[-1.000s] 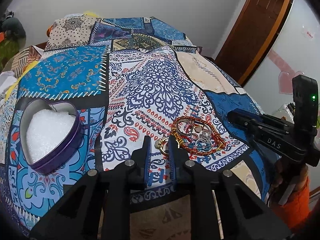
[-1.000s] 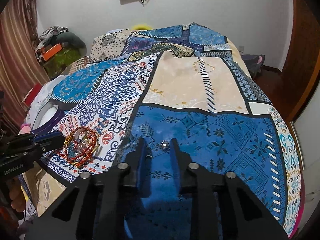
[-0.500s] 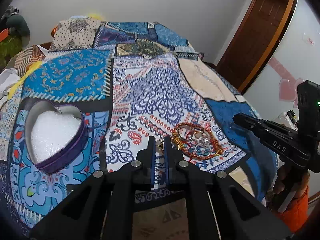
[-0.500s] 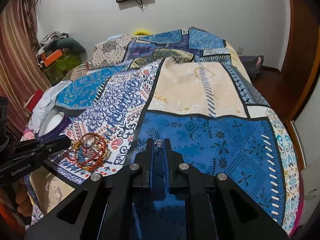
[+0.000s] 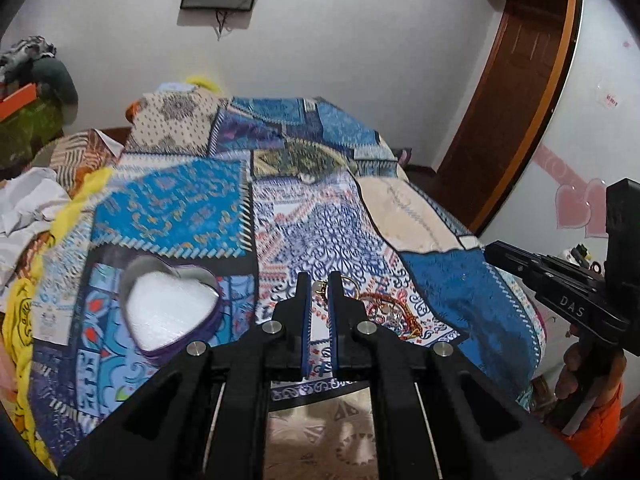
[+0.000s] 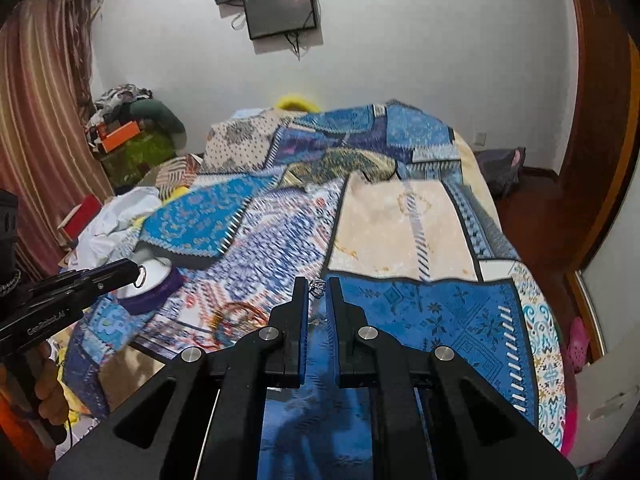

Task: Organize jewelry
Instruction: 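Carry the gold ring in the left gripper over the purple heart tin, then lower the ring into the heart tin and open the left gripper, then move the open left gripper back to the jewelry pile, then grasp the orange beaded bracelet with the left gripper and lift it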

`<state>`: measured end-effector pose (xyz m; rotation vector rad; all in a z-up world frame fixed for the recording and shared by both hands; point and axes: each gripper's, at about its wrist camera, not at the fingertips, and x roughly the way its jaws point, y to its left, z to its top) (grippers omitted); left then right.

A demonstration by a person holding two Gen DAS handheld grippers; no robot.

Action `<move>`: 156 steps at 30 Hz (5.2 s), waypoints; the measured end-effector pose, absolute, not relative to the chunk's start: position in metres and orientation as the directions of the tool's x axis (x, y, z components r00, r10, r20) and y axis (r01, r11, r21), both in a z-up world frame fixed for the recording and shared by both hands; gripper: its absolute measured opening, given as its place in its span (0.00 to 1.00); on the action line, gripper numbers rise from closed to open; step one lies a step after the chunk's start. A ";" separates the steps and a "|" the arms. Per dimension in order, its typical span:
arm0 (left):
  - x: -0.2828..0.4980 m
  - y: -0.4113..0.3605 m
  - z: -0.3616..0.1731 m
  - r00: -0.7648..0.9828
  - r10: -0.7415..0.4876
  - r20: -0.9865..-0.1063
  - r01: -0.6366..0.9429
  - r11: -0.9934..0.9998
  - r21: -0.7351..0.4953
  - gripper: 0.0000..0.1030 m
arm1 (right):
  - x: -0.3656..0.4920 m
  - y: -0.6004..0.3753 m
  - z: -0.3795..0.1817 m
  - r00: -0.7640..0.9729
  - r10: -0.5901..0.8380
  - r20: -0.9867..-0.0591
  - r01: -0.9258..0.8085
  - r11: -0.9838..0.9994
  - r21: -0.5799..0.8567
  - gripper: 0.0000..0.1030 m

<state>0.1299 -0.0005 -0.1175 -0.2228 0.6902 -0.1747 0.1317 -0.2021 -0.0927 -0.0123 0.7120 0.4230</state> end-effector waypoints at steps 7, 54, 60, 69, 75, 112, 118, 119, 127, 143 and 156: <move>0.112 0.019 -0.098 0.802 -0.200 -0.563 0.064 0.966 -0.252 0.06 | 0.115 -0.180 -0.069 0.707 0.400 -0.584 -0.412 0.903 0.120 0.08; 0.131 0.131 -0.159 0.753 -0.087 -0.653 -0.069 0.975 -0.210 0.06 | 0.143 0.007 -0.103 0.478 0.558 -0.678 -0.658 0.739 0.145 0.08; 0.150 0.125 -0.181 0.714 -0.116 -0.691 -0.042 0.977 -0.208 0.06 | 0.153 0.013 -0.124 0.435 0.539 -0.721 -0.648 0.744 0.164 0.08; 0.159 0.117 -0.193 0.690 -0.133 -0.711 -0.017 0.980 -0.201 0.06 | 0.162 0.019 -0.141 0.385 0.523 -0.760 -0.645 0.742 0.184 0.08; 0.160 0.117 -0.194 0.683 -0.139 -0.717 -0.010 0.980 -0.200 0.06 | 0.166 0.019 -0.145 0.360 0.521 -0.774 -0.631 0.747 0.209 0.08; 0.111 0.078 -0.104 0.796 -0.082 -0.600 -0.001 0.991 -0.136 0.46 | 0.128 -0.072 -0.067 0.600 0.458 -0.656 -0.511 0.850 0.126 0.44; 0.112 0.050 -0.093 0.806 -0.120 -0.579 0.050 0.989 -0.137 0.49 | 0.127 -0.112 -0.061 0.657 0.387 -0.647 -0.433 0.896 0.096 0.44; 0.113 0.045 -0.092 0.805 -0.130 -0.579 0.060 0.989 -0.138 0.49 | 0.127 -0.118 -0.060 0.662 0.379 -0.647 -0.425 0.901 0.093 0.44; 0.128 0.008 -0.099 0.772 -0.183 -0.608 0.124 0.983 -0.137 0.49 | 0.125 -0.161 -0.066 0.690 0.303 -0.658 -0.353 0.934 0.060 0.44; 0.161 -0.038 -0.152 0.641 -0.219 -0.736 0.161 0.976 -0.150 0.49 | 0.132 -0.220 -0.118 0.611 0.255 -0.749 -0.277 0.956 0.100 0.44; 0.178 -0.056 -0.178 0.571 -0.264 -0.777 0.170 0.964 -0.203 0.22 | 0.139 -0.226 -0.136 0.569 0.287 -0.771 -0.289 0.947 0.140 0.44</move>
